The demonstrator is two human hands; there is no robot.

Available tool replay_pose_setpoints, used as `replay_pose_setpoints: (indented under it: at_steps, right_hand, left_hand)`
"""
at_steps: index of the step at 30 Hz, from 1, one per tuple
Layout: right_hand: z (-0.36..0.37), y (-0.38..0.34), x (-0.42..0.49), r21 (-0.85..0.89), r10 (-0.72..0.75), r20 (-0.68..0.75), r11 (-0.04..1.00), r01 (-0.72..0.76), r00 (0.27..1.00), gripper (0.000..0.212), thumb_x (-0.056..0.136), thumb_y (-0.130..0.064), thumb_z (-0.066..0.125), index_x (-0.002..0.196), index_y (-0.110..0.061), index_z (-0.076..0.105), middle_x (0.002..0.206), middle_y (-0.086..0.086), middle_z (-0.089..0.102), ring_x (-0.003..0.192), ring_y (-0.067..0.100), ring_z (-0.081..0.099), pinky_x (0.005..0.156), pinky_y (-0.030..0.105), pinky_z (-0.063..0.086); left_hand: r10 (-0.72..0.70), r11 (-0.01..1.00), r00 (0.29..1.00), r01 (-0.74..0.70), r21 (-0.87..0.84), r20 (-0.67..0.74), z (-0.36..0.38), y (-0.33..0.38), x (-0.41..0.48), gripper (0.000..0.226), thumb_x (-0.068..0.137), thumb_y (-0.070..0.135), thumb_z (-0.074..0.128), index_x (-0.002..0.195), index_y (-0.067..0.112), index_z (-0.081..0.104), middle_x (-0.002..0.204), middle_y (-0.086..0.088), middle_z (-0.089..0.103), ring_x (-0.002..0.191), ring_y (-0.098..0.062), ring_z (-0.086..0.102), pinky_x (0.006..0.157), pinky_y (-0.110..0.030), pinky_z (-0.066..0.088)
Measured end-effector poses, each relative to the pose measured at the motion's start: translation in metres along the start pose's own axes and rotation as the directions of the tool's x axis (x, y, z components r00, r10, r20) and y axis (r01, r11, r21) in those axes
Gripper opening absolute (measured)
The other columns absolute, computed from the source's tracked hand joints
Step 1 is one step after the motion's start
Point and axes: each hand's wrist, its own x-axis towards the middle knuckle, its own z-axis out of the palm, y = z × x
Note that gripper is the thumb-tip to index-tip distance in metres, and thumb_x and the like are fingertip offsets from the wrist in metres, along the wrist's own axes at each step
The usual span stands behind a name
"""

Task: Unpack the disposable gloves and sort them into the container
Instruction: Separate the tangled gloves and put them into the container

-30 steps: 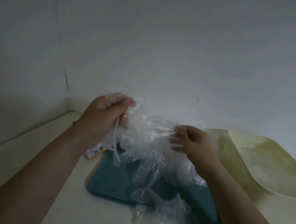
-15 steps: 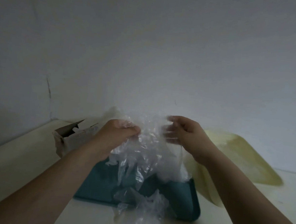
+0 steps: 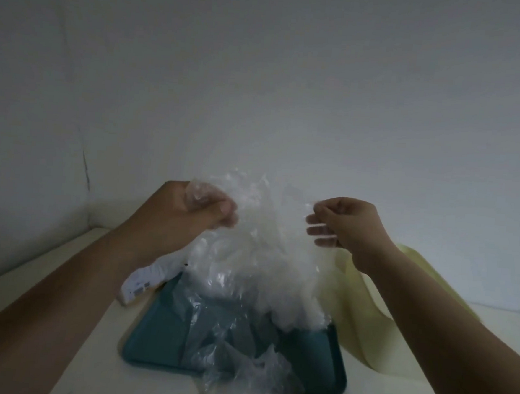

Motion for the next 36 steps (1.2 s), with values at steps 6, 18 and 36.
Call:
replay_pose_setpoints:
  at_steps: [6, 18, 36]
  right_hand:
    - [0.007, -0.007, -0.011, 0.006, -0.1, 0.277, 0.995, 0.102, 0.956, 0.014, 0.1, -0.009, 0.065, 0.1, 0.002, 0.075, 0.079, 0.011, 0.076, 0.065, 0.017, 0.073, 0.058, 0.027, 0.057]
    - [-0.036, 0.01, -0.012, 0.236, 0.07, 0.106, 0.967, -0.094, 0.992, 0.027, 0.1, -0.016, 0.065, 0.114, 0.007, 0.067, 0.105, 0.026, 0.075, 0.085, 0.034, 0.075, 0.075, 0.042, 0.064]
    - [-0.141, 0.002, 0.001, -0.237, 0.104, -0.109, 0.963, -0.127, 0.989, 0.02, 0.104, -0.022, 0.061, 0.103, -0.004, 0.069, 0.073, 0.012, 0.073, 0.047, 0.021, 0.063, 0.045, 0.028, 0.051]
  left_hand:
    - [-0.06, 0.998, 0.997, 0.061, -0.013, 0.052, 0.037, 0.002, 0.01, 0.008, 0.091, 0.032, 0.079, 0.096, 0.027, 0.083, 0.112, 0.007, 0.079, 0.112, -0.015, 0.072, 0.105, -0.042, 0.054]
    - [-0.133, 0.991, 0.988, 0.134, -0.009, 0.072, 0.078, -0.012, 0.021, 0.012, 0.097, 0.023, 0.074, 0.094, 0.015, 0.082, 0.091, 0.0, 0.081, 0.081, -0.007, 0.076, 0.078, -0.022, 0.055]
    - [-0.155, 0.938, 0.976, 0.194, -0.287, 0.151, 0.16, 0.003, 0.065, 0.018, 0.097, 0.015, 0.072, 0.107, 0.001, 0.075, 0.107, -0.021, 0.078, 0.096, -0.039, 0.077, 0.081, -0.043, 0.065]
